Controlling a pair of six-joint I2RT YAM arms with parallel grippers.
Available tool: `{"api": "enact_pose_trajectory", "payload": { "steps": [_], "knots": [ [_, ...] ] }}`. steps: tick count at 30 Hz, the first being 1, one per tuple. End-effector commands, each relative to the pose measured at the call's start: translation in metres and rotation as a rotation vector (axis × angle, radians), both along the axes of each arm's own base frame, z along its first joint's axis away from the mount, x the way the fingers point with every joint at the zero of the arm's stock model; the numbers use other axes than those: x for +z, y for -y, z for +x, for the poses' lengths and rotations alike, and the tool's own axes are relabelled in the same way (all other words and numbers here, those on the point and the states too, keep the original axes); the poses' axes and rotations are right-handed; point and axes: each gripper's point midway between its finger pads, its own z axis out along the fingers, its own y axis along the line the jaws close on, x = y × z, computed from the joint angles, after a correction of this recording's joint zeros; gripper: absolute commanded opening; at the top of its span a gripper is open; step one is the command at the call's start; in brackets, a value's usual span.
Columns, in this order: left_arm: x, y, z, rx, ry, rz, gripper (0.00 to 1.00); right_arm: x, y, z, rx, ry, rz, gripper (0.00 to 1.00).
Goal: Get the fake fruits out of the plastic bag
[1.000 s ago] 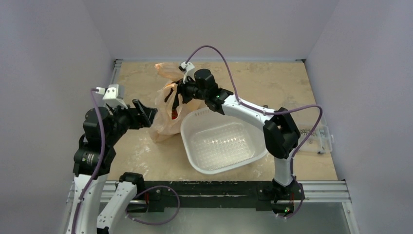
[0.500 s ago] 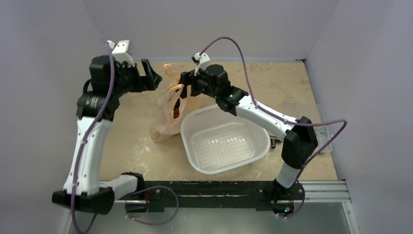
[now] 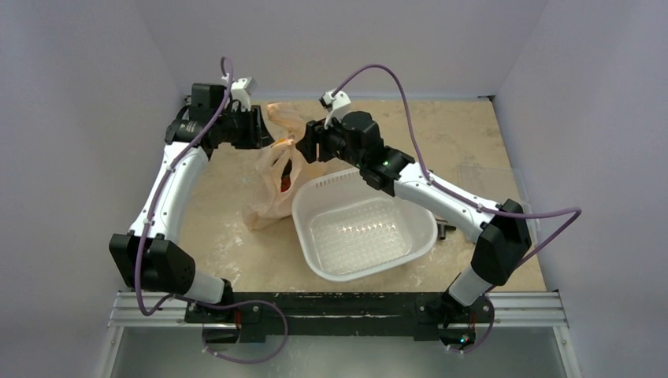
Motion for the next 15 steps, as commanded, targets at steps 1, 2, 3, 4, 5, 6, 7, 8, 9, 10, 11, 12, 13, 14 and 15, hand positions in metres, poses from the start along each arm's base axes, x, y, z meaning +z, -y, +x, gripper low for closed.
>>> {"api": "enact_pose_trajectory", "payload": {
  "steps": [1,2,3,4,5,6,7,8,9,10,11,12,13,14,15],
  "knots": [
    [0.006,-0.002,-0.001,-0.034,0.056,0.02,0.36,0.024,-0.015,-0.022,0.086,0.088,0.015,0.54],
    [0.004,0.0,-0.003,-0.047,0.042,0.014,0.39,0.025,-0.018,-0.024,0.091,0.09,0.021,0.54],
    [0.001,0.003,-0.005,-0.063,0.02,0.004,0.45,0.025,-0.02,-0.025,0.095,0.089,0.023,0.54],
    [-0.002,0.007,-0.007,-0.081,-0.003,-0.011,0.51,0.026,-0.021,-0.026,0.099,0.089,0.027,0.54],
    [-0.004,0.011,-0.009,-0.102,-0.02,-0.029,0.54,0.026,-0.023,-0.026,0.103,0.088,0.027,0.55],
    [-0.006,0.014,-0.01,-0.118,-0.031,-0.044,0.52,0.025,-0.023,-0.026,0.103,0.087,0.026,0.55],
    [-0.008,0.015,-0.011,-0.125,-0.036,-0.049,0.44,0.025,-0.023,-0.025,0.1,0.087,0.025,0.55],
    [-0.011,0.013,-0.009,-0.113,-0.042,-0.039,0.32,0.025,-0.024,-0.025,0.1,0.086,0.025,0.55],
    [-0.013,0.011,-0.008,-0.104,-0.041,-0.025,0.24,0.026,-0.025,-0.024,0.101,0.085,0.025,0.55],
    [-0.014,0.011,-0.008,-0.109,-0.036,-0.027,0.17,0.026,-0.026,-0.025,0.104,0.084,0.025,0.55],
    [-0.014,0.011,-0.007,-0.109,-0.03,-0.025,0.04,0.027,-0.027,-0.024,0.103,0.084,0.024,0.55],
    [-0.014,0.01,-0.007,-0.105,-0.029,-0.023,0.0,0.027,-0.028,-0.025,0.105,0.084,0.025,0.55],
    [-0.013,0.01,-0.008,-0.101,-0.025,-0.02,0.0,0.027,-0.029,-0.026,0.107,0.084,0.025,0.54],
    [-0.01,0.009,-0.008,-0.099,-0.007,-0.019,0.0,0.026,-0.03,-0.028,0.111,0.084,0.022,0.55],
    [-0.006,0.008,-0.009,-0.091,0.021,-0.018,0.0,0.026,-0.029,-0.028,0.112,0.086,0.018,0.55]
  ]
}}
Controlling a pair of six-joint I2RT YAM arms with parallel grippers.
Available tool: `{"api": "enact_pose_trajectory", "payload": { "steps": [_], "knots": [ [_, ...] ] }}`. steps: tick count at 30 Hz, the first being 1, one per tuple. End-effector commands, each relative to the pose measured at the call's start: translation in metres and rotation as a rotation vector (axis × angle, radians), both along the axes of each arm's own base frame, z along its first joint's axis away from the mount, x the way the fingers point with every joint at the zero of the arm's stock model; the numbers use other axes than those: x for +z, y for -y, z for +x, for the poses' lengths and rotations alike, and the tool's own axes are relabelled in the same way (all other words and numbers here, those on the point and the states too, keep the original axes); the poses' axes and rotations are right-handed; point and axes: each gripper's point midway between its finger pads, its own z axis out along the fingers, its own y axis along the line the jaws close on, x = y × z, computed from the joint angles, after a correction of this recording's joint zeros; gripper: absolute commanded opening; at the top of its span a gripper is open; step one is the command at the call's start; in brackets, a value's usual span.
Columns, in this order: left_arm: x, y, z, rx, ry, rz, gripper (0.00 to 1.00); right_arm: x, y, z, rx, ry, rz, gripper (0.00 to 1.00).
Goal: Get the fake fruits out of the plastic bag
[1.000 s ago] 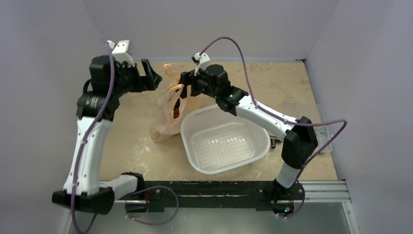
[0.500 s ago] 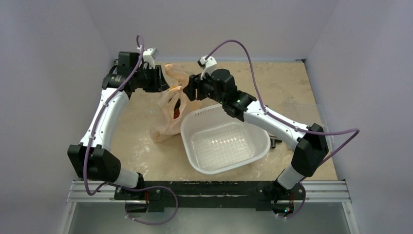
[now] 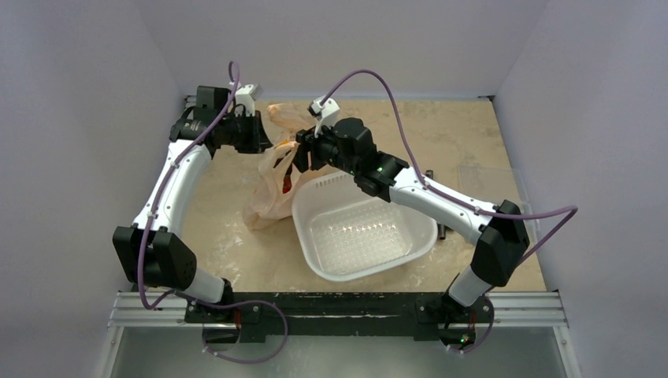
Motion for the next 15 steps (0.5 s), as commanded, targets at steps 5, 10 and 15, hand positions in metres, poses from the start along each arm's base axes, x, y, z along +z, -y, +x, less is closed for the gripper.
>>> {"api": "enact_pose_trajectory", "payload": {
  "steps": [5,10,15],
  "knots": [
    [0.05,-0.008,-0.01,0.049,0.245,-0.024,0.13,0.022,0.004,-0.002,-0.007,0.061,0.006,0.55],
    [0.053,0.003,-0.01,0.04,0.175,-0.089,0.9,0.029,0.015,-0.004,-0.034,0.082,0.01,0.55],
    [0.025,0.015,0.0,-0.004,0.084,-0.026,1.0,0.038,0.03,-0.007,-0.068,0.12,0.023,0.56]
  ]
}}
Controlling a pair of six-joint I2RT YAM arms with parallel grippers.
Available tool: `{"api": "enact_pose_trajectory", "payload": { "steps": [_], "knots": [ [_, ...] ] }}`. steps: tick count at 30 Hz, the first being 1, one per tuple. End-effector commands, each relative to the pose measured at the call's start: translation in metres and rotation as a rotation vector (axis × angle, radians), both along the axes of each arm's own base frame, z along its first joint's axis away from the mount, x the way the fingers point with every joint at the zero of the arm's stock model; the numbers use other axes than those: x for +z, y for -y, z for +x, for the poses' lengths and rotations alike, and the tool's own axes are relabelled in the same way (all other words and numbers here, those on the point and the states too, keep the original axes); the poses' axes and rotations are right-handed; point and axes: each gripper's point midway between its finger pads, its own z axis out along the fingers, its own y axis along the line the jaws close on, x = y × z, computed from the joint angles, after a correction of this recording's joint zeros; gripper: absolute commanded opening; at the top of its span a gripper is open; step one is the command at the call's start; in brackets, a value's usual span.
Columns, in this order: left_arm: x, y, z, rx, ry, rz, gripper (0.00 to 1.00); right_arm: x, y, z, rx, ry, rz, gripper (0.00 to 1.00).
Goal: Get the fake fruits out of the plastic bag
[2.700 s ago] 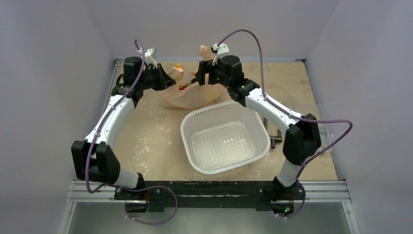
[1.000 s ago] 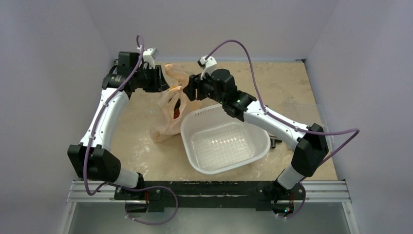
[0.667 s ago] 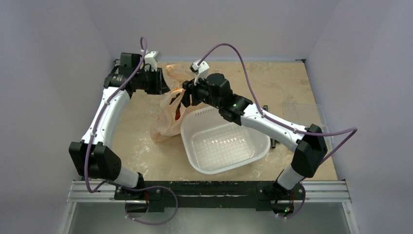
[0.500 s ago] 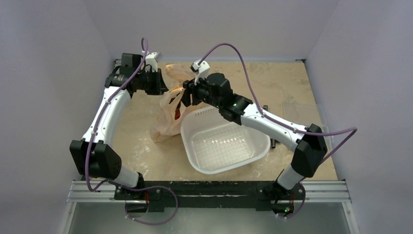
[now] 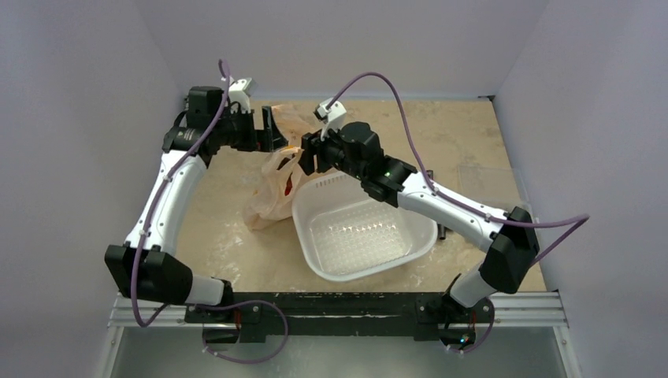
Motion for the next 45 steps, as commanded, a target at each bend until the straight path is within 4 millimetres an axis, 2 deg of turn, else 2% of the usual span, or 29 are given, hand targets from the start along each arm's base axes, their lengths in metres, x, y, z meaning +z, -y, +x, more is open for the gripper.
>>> {"api": "enact_pose_trajectory", "payload": {
  "steps": [1,3,6,7,10,11,12,15,18,19,25,30,32,34,37,39,41,43,45],
  "knots": [
    [-0.022,0.018,0.01,-0.064,-0.085,0.06,1.0,0.041,0.02,-0.004,-0.049,0.102,0.053,0.56],
    [-0.038,0.025,0.01,-0.088,-0.128,0.104,0.98,0.043,0.026,-0.004,-0.063,0.114,0.056,0.57],
    [-0.049,0.02,0.014,-0.06,-0.152,0.14,0.8,0.043,0.028,-0.007,-0.062,0.118,0.058,0.57],
    [-0.048,0.016,0.015,-0.044,-0.145,0.162,0.68,0.042,0.028,-0.007,-0.059,0.117,0.057,0.57],
    [-0.035,-0.003,0.016,0.026,-0.087,0.224,0.19,0.037,0.024,-0.006,-0.043,0.126,0.032,0.57],
    [-0.027,-0.008,0.015,0.046,-0.054,0.231,0.07,0.035,0.02,-0.008,-0.018,0.121,0.036,0.56],
    [-0.02,-0.012,0.013,0.062,-0.019,0.236,0.0,0.032,0.014,-0.01,0.009,0.114,0.038,0.56],
    [0.0,-0.022,0.002,0.088,0.079,0.24,0.0,0.025,0.0,-0.016,0.077,0.112,0.051,0.54],
    [0.006,-0.027,-0.014,0.088,0.133,0.231,0.0,0.02,-0.02,-0.026,0.153,0.119,0.047,0.44],
    [0.006,-0.028,-0.02,0.087,0.147,0.23,0.0,0.019,-0.027,-0.03,0.176,0.118,0.044,0.41],
    [-0.005,-0.05,-0.041,0.162,0.194,0.281,0.0,0.01,-0.071,-0.057,0.295,0.082,0.051,0.38],
    [0.003,-0.073,-0.046,0.259,0.274,0.338,0.0,0.002,-0.087,-0.065,0.302,0.064,0.046,0.37],
    [0.006,-0.085,-0.048,0.317,0.302,0.355,0.0,-0.009,-0.095,-0.055,0.273,0.038,0.029,0.38],
    [0.008,-0.09,-0.051,0.349,0.337,0.35,0.0,-0.01,-0.103,-0.038,0.212,0.042,0.029,0.41],
    [0.006,-0.088,-0.055,0.34,0.358,0.329,0.0,0.001,-0.106,0.011,0.024,0.105,0.041,0.49],
    [0.003,-0.08,-0.057,0.295,0.362,0.309,0.0,0.013,-0.097,0.049,-0.146,0.109,0.082,0.5],
    [-0.003,-0.076,-0.057,0.269,0.364,0.308,0.0,0.031,-0.076,0.089,-0.297,0.092,0.212,0.5],
    [-0.004,-0.08,-0.057,0.289,0.364,0.321,0.0,0.041,-0.062,0.117,-0.342,0.047,0.335,0.49],
    [-0.004,-0.087,-0.058,0.323,0.374,0.339,0.0,0.045,-0.057,0.133,-0.32,-0.014,0.413,0.49]
  ]
}}
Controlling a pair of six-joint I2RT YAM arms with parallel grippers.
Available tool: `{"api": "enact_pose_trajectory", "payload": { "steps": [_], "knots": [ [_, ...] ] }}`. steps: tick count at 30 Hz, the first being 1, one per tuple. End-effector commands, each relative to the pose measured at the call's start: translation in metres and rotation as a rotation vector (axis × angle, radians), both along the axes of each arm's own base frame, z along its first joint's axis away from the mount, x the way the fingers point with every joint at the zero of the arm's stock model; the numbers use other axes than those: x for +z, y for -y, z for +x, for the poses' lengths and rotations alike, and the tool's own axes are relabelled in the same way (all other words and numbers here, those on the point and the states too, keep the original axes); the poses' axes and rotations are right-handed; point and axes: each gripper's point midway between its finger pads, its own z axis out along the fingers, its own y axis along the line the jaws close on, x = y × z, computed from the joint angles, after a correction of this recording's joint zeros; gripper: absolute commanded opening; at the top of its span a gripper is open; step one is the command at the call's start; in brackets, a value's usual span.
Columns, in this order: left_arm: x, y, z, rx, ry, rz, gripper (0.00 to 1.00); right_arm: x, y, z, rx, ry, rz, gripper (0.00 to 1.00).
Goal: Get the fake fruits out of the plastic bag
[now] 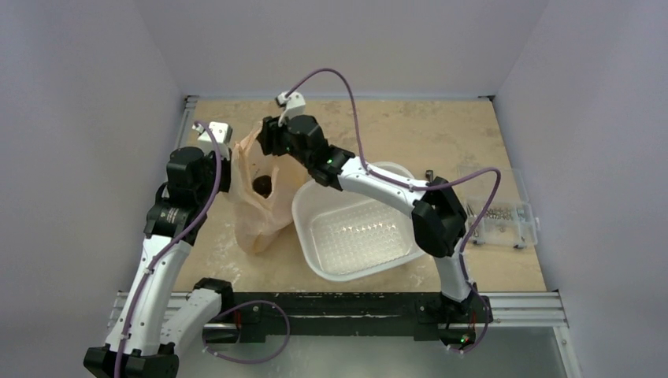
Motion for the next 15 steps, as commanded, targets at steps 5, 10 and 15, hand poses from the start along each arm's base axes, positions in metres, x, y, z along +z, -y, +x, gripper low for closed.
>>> {"api": "enact_pose_trajectory", "payload": {
  "steps": [5,10,15],
  "knots": [
    [0.01,-0.021,0.004,0.094,0.087,0.048,0.0,0.08,0.021,0.045,0.101,-0.088,0.371,0.5],
    [0.009,-0.02,0.005,0.091,0.096,0.043,0.0,0.072,0.038,0.015,0.161,-0.106,0.246,0.53],
    [0.011,-0.015,0.005,0.063,0.095,0.031,0.0,0.063,0.066,-0.021,0.216,-0.055,0.087,0.68]
  ]
}}
